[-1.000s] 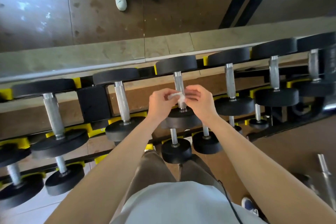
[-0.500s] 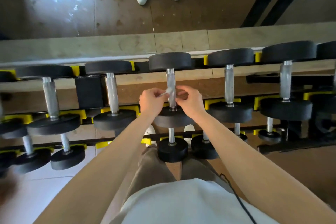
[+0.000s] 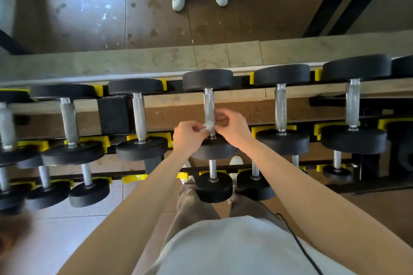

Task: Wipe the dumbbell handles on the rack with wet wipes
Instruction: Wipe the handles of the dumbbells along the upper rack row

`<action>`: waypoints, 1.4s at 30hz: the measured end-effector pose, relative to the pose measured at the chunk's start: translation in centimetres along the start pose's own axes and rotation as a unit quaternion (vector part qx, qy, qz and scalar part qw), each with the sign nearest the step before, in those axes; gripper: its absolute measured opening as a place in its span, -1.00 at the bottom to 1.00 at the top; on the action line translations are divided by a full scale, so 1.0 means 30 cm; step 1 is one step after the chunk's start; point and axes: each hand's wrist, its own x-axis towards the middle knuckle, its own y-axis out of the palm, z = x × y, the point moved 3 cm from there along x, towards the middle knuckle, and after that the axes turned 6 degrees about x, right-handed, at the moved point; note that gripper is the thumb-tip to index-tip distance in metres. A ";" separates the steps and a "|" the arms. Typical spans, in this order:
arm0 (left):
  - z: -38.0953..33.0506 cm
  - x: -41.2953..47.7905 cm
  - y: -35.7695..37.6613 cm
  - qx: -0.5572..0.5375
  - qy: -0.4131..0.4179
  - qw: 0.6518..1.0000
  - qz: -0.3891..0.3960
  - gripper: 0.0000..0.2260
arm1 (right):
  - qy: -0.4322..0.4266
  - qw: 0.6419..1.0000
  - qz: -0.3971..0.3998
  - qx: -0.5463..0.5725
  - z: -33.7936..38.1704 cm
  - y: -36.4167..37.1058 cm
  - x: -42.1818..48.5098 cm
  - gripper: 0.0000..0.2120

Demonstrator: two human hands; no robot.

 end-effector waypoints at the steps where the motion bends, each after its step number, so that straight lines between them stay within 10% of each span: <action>1: 0.002 0.001 -0.010 -0.004 0.010 1.000 0.022 -0.84 | -0.010 1.000 -0.004 0.001 0.003 -0.001 0.002 -0.50; 12: -0.072 0.068 -0.100 -0.230 0.033 0.969 0.089 -0.86 | 0.040 0.979 -0.052 0.194 0.056 -0.068 0.053 -0.91; 24: -0.028 0.184 -0.124 -0.448 -0.150 0.878 -0.079 -0.92 | 0.110 0.941 -0.154 0.281 0.046 -0.097 0.155 -0.88; 31: -0.080 0.196 -0.060 -0.383 -0.152 0.911 0.009 -0.83 | 0.253 0.797 -0.331 0.437 -0.048 -0.127 0.173 -0.89; 37: -0.031 0.240 -0.082 -0.400 -0.249 0.877 -0.092 -0.94 | 0.196 0.933 -0.145 0.267 -0.001 -0.087 0.167 -0.87; 42: 0.016 0.241 -0.101 -0.367 -0.258 0.892 -0.061 -0.91 | 0.169 0.940 -0.162 0.249 -0.020 -0.094 0.178 -0.86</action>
